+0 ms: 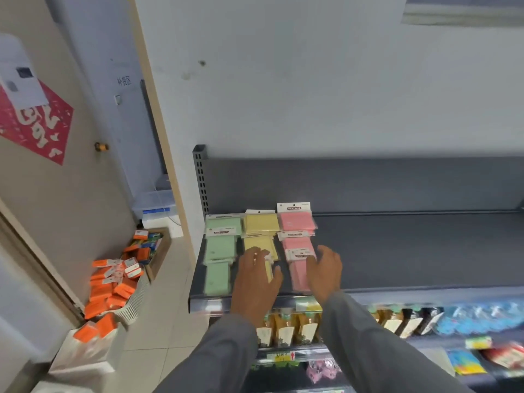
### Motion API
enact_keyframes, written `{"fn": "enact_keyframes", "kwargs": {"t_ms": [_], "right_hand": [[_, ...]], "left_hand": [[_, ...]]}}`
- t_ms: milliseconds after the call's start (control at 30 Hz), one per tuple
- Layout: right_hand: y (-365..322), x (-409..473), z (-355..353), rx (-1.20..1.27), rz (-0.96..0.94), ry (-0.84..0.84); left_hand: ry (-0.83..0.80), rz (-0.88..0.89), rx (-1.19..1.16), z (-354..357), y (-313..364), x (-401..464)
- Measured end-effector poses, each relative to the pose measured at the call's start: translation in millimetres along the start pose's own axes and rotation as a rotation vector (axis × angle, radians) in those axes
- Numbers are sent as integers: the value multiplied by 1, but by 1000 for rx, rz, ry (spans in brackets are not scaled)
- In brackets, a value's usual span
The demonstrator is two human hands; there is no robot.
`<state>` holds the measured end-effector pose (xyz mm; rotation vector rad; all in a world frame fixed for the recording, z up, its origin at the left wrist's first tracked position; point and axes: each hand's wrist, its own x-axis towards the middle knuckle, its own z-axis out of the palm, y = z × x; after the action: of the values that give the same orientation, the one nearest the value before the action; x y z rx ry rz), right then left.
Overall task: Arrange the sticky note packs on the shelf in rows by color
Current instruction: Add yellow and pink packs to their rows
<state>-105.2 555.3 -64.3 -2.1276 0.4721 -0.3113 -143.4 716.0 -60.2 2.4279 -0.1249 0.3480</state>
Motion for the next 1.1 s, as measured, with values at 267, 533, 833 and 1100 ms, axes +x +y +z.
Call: {"fn": "enact_keyframes", "kwargs": {"t_ms": [267, 533, 833, 1100], "right_hand": [[19, -13, -27, 261, 106, -288], [17, 30, -43, 249, 101, -467], [20, 48, -27, 419, 135, -470], [18, 45, -10, 425, 65, -460]], "left_hand": [[-192, -356, -679, 58, 81, 0], [-76, -551, -572, 59, 82, 38], [-115, -526, -586, 75, 79, 69], [-77, -542, -789, 88, 81, 74]]}}
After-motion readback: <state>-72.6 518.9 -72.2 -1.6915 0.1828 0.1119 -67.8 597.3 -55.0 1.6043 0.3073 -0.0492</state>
